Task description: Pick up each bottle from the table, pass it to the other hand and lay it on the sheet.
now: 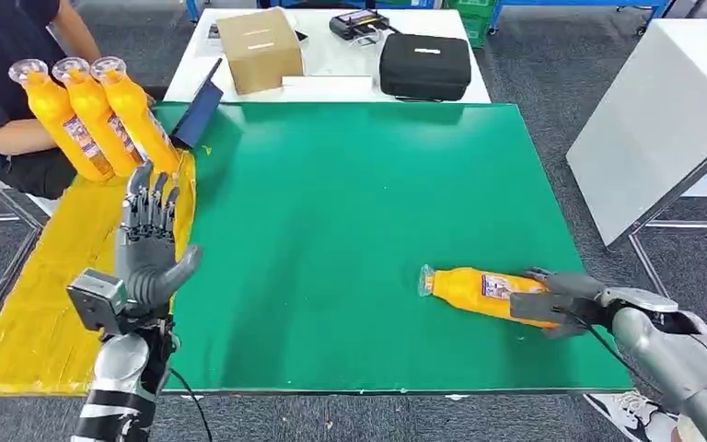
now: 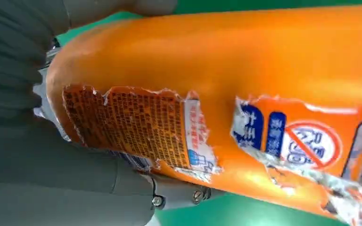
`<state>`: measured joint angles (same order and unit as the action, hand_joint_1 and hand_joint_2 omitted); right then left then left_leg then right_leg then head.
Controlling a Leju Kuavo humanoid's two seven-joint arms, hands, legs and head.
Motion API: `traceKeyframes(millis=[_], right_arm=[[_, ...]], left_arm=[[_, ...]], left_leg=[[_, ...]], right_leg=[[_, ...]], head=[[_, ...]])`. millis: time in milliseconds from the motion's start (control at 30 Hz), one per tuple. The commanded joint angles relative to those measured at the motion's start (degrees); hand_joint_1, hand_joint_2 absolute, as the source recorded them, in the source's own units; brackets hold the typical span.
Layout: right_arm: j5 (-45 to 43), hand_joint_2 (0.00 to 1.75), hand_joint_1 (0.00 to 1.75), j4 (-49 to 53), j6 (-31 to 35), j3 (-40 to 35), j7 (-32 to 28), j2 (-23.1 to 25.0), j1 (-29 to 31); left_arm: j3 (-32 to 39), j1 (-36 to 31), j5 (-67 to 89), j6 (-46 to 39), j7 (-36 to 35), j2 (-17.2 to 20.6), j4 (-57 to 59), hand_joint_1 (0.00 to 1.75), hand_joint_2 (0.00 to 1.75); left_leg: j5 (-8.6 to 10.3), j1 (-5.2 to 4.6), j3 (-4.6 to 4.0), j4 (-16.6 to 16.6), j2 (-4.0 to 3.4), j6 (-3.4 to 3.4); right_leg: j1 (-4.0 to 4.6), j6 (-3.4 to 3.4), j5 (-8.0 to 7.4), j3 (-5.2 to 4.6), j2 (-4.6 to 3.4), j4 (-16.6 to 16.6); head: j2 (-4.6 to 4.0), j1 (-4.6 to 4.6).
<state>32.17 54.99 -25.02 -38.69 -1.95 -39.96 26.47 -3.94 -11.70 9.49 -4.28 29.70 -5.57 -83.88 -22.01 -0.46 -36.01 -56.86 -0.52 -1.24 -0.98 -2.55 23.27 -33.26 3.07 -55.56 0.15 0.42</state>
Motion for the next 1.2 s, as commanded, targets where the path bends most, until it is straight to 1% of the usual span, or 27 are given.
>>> traceKeyframes(millis=[33,67,133,200,300,333,400,433,467,500,533,567,600,633,667,700,733,800,833,867,933,1000,1033,1067,1100,1133,1200], right_arm=[[0.1,1.75,1.75,-4.8,0.1,-7.4,0.9,-0.9,-3.7],[-0.1,1.75,1.75,-4.8,0.1,-7.4,1.0,-1.0,-3.6],[-0.2,1.75,1.75,-5.5,1.1,-7.0,1.2,-0.3,-3.4],[-0.6,1.75,1.75,-7.1,2.7,-6.0,1.6,1.5,-2.6],[0.4,1.75,1.75,-11.9,7.1,-3.2,3.2,7.4,-0.6],[1.6,1.75,1.75,-14.3,10.5,-1.4,3.7,10.9,0.0],[1.5,1.75,1.75,-15.9,18.4,3.2,3.1,16.8,0.8],[0.9,1.75,1.75,-14.0,25.0,6.9,1.4,20.2,0.9],[-0.5,1.75,1.75,-10.0,29.9,11.1,-1.0,23.1,-0.2],[-2.7,1.75,1.75,-2.2,34.0,16.8,-4.6,26.2,-3.2],[-8.4,1.75,1.75,10.3,33.4,23.9,-7.3,29.8,-8.3],[-13.4,1.75,1.75,18.8,31.7,27.5,-8.0,31.3,-11.6],[-15.7,1.75,1.75,25.1,31.4,29.6,-8.1,31.9,-13.8],[-18.1,1.75,1.75,31.0,30.6,31.5,-8.9,32.4,-15.5],[-18.6,1.75,1.75,33.3,29.9,32.1,-9.2,32.7,-15.9],[-18.9,1.75,1.75,34.1,29.0,32.0,-9.6,32.8,-15.9],[-18.9,1.75,1.75,34.2,28.0,31.4,-10.1,34.0,-15.5],[-17.6,1.75,1.75,32.5,27.3,29.3,-10.3,35.5,-14.9],[-15.8,1.75,1.75,31.1,27.4,27.2,-10.7,36.1,-14.6],[-15.3,1.75,1.75,30.4,27.7,26.0,-10.8,36.8,-14.5],[-14.0,1.75,1.75,28.7,28.0,23.1,-11.0,37.9,-14.0],[-13.8,1.75,1.75,28.6,28.3,22.8,-10.9,38.2,-14.0],[-13.8,1.75,1.75,28.6,28.3,22.8,-10.9,38.2,-14.0],[-13.8,1.75,1.75,28.6,28.3,22.8,-10.9,38.2,-14.0],[-13.9,1.75,1.75,27.9,27.7,22.2,-11.1,38.4,-13.6],[-12.9,1.75,1.75,26.6,26.8,19.7,-10.7,39.0,-12.5],[-11.9,1.75,1.75,23.6,26.1,15.9,-10.0,40.7,-10.5]], left_arm=[[-2.9,-3.9,-0.6,-0.3,0.0,1.4,7.1,0.00,1.75],[-2.9,-3.9,-0.8,-0.2,-0.1,1.4,7.0,0.00,1.75],[-2.8,-3.6,-1.1,-0.3,-0.2,1.7,6.7,0.00,1.75],[-2.4,-2.8,-1.1,-0.4,-0.2,1.8,5.7,0.00,1.75],[-1.1,-0.5,-1.2,-0.4,-0.2,1.8,3.4,0.00,1.75],[-0.5,0.6,-1.0,-0.5,-0.3,1.6,2.1,0.00,1.75],[0.8,3.2,-0.6,-0.7,-0.5,1.5,-0.6,0.00,1.75],[1.7,5.2,-0.9,-0.2,-0.9,1.4,-2.8,0.00,1.75],[2.7,7.1,-0.9,0.3,-1.1,1.3,-4.9,0.00,1.75],[3.6,8.4,-1.2,1.5,-1.3,0.9,-6.4,0.00,1.75],[4.6,9.9,-1.1,2.4,-1.2,0.3,-7.8,0.00,1.75],[4.8,10.5,-0.5,2.7,-0.8,0.0,-8.1,0.00,1.75],[4.8,10.7,-0.2,2.8,-0.6,-0.2,-8.0,0.00,1.75],[4.4,10.7,-0.1,3.3,-0.4,-0.4,-7.6,0.00,1.75],[4.2,10.6,-0.2,3.6,-0.4,-0.5,-7.2,0.00,1.75],[3.9,10.5,-0.3,4.0,-0.3,-0.4,-7.1,0.00,1.75],[3.3,10.6,-1.7,6.1,-0.3,-0.2,-7.0,0.00,1.75],[2.8,10.8,-4.3,9.4,-1.2,-0.2,-6.7,0.00,1.75],[2.5,10.9,-5.7,11.1,-1.7,-0.3,-6.4,0.00,1.75],[2.2,10.8,-7.2,12.5,-2.4,-0.4,-6.1,0.00,1.75],[1.7,10.6,-10.4,15.4,-3.8,-0.5,-5.2,0.00,1.75],[1.6,10.6,-10.4,15.4,-3.8,-0.6,-5.1,0.00,1.75],[1.6,10.6,-10.4,15.4,-3.8,-0.6,-5.1,0.00,1.75],[1.6,10.6,-10.4,15.4,-3.8,-0.6,-5.1,0.00,1.75],[1.3,10.4,-12.6,17.4,-4.7,-0.3,-4.7,0.00,1.75],[0.9,10.4,-15.0,19.7,-5.7,-0.2,-4.4,0.00,1.75],[-0.2,10.7,-16.3,21.6,-6.0,0.0,-4.1,0.00,1.75]], left_leg=[[-0.02,0.15,0.36,0.1,0.33,0.10],[-0.07,0.13,0.46,0.0,0.34,0.05],[-0.16,0.13,0.56,0.1,0.26,-0.05],[-0.18,0.14,0.64,0.1,0.21,-0.04],[-0.21,0.18,0.76,0.1,0.07,0.00],[-0.18,0.16,0.74,0.2,-0.03,-0.02],[-0.23,0.19,0.87,0.1,-0.32,-0.03],[-0.23,0.22,0.92,0.2,-0.45,0.02],[-0.26,0.20,0.95,0.1,-0.57,-0.02],[-0.32,0.22,1.01,0.2,-0.98,0.07],[-0.32,0.22,0.98,0.2,-1.19,0.07],[-0.28,0.17,0.82,0.1,-1.12,0.04],[-0.31,0.19,0.85,0.1,-1.43,0.13],[-0.25,0.16,0.61,0.1,-1.34,0.21],[-0.28,0.20,0.46,0.0,-1.35,0.29],[-0.09,0.16,0.30,0.1,-1.03,0.28],[-0.12,0.20,0.27,0.0,-0.85,0.36],[0.08,0.24,0.07,0.0,-0.18,0.27],[0.19,0.30,-0.02,0.0,0.00,0.33],[0.13,0.33,0.05,0.0,0.02,0.34],[0.05,0.34,0.11,0.1,-0.26,0.35],[0.14,0.29,-0.16,0.1,-0.17,0.40],[0.05,0.30,-0.08,0.0,-0.23,0.43],[0.13,0.23,-0.21,0.1,-0.12,0.40],[0.06,0.28,-0.12,0.0,-0.15,0.44],[0.13,0.24,-0.21,0.1,-0.10,0.40],[0.10,0.25,-0.17,0.0,-0.28,0.41]], right_leg=[[0.10,0.10,0.08,0.48,0.11,0.2],[0.08,-0.01,0.22,0.08,0.16,0.1],[0.08,0.00,0.26,0.14,0.08,0.2],[0.09,-0.02,0.21,0.23,0.00,0.3],[0.12,0.01,0.16,0.35,-0.23,0.4],[0.11,-0.02,0.10,0.73,-0.25,0.4],[0.15,-0.03,0.05,1.01,-0.51,0.4],[0.18,0.02,0.02,1.03,-0.72,0.4],[0.16,-0.01,0.00,1.05,-0.76,0.3],[0.18,0.08,-0.09,0.96,-1.22,0.3],[0.20,0.20,-0.18,0.87,-1.37,0.3],[0.16,0.17,-0.13,0.72,-1.16,0.2],[0.18,0.26,-0.19,0.59,-1.60,0.2],[0.18,0.37,-0.23,0.40,-1.45,0.1],[0.23,0.42,-0.17,0.19,-1.51,0.0],[0.19,0.33,-0.21,0.04,-1.10,0.0],[0.22,0.39,-0.09,0.02,-1.04,-0.1],[0.23,0.31,0.03,-0.04,-0.43,-0.2],[0.27,0.28,0.00,-0.07,-0.17,-0.1],[0.30,0.33,0.05,0.04,-0.23,-0.1],[0.29,0.37,0.05,0.08,-0.53,-0.1],[0.27,0.34,-0.04,-0.22,-0.31,-0.1],[0.28,0.38,0.00,-0.17,-0.49,-0.1],[0.22,0.35,-0.02,-0.29,-0.30,-0.1],[0.24,0.39,0.04,-0.22,-0.40,-0.1],[0.21,0.36,0.00,-0.30,-0.25,-0.1],[0.22,0.37,-0.02,-0.28,-0.45,-0.1]], head=[[0.00,0.02],[0.00,0.00],[0.00,-0.02],[0.00,0.00],[0.00,-0.02],[0.00,0.00],[0.00,0.00],[0.00,0.02],[0.00,-0.02],[0.00,0.02],[0.00,0.00],[0.00,0.04],[0.00,0.02],[0.00,0.07],[0.00,-0.02],[0.00,-0.07],[0.00,-0.11],[0.00,-0.09],[0.00,-0.05],[0.00,-0.02],[0.00,-0.06],[0.00,-0.04],[0.00,-0.07],[0.00,-0.04],[0.00,-0.07],[0.00,-0.04],[0.00,-0.06]])
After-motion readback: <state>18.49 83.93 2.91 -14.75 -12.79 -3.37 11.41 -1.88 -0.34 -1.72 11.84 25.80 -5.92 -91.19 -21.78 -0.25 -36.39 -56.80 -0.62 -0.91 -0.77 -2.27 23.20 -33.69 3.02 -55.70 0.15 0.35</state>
